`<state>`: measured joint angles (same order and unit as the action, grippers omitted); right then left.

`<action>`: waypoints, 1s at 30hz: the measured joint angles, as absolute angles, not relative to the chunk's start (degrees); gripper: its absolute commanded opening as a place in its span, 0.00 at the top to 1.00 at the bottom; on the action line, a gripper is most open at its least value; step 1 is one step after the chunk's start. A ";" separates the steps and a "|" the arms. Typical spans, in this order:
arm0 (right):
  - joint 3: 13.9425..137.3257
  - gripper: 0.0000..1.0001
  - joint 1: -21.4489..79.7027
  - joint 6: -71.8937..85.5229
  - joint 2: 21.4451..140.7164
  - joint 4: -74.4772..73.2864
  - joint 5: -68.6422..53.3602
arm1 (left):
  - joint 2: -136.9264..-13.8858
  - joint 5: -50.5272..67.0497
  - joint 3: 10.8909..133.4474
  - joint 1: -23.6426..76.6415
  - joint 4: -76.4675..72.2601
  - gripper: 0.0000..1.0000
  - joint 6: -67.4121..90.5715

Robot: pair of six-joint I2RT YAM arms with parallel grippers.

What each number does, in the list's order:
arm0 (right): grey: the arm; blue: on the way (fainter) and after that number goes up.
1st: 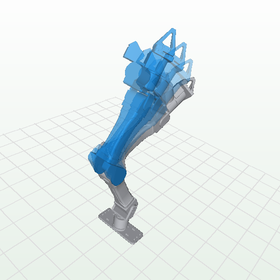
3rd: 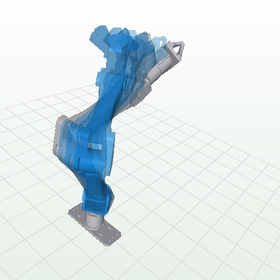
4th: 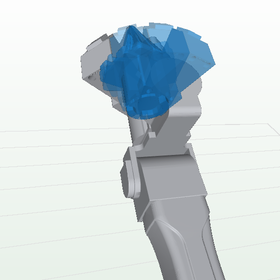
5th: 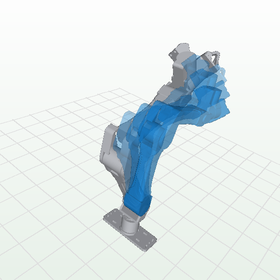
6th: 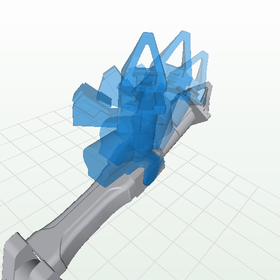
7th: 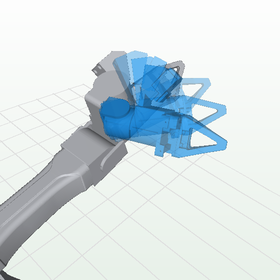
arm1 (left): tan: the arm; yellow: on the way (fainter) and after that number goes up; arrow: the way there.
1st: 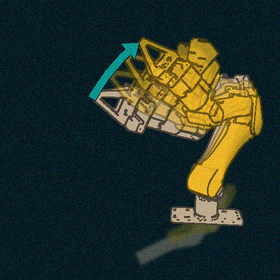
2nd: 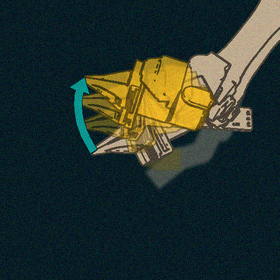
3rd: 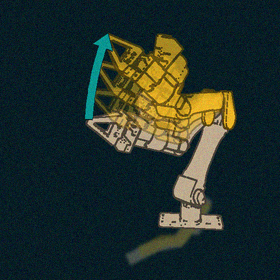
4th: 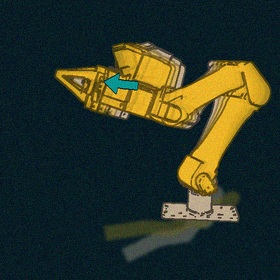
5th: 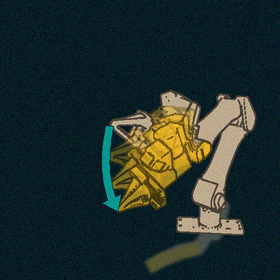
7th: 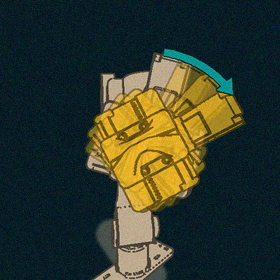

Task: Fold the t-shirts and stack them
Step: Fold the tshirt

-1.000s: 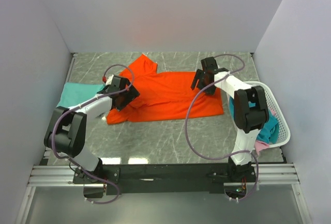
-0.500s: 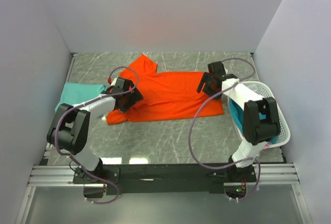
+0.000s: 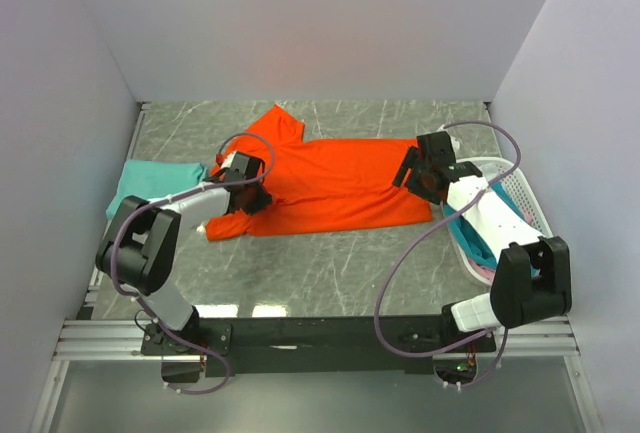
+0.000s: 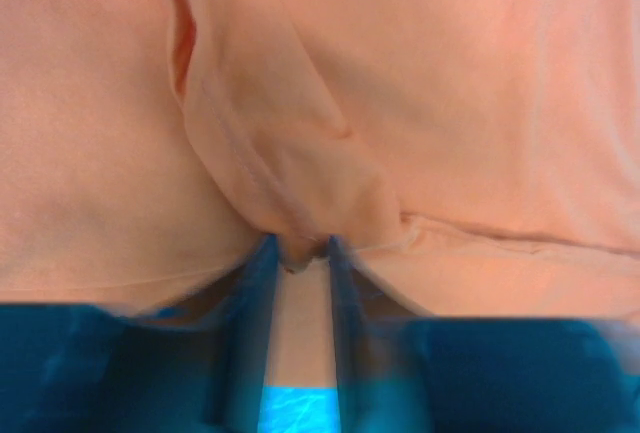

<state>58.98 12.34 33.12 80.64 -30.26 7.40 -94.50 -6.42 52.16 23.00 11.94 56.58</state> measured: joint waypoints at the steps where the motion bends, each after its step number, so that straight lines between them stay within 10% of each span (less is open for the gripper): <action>1: 58.54 0.20 12.34 33.12 80.29 -30.44 7.51 | -94.63 -6.68 52.49 23.05 12.08 0.85 56.73; 3: 57.84 0.20 12.34 33.10 79.94 -30.87 7.60 | -95.02 -7.35 53.47 23.07 12.32 0.99 56.42; 18: 57.58 0.20 12.34 32.12 75.99 -33.71 7.73 | -107.07 -9.89 67.94 23.09 13.54 0.92 47.18; 24: 56.69 0.20 12.34 31.99 74.19 -34.24 7.88 | -110.59 -9.02 72.42 23.46 13.98 0.61 41.58; 30: 55.66 0.19 12.34 31.88 71.90 -34.59 8.36 | -111.35 -8.86 73.65 24.99 13.98 0.58 38.17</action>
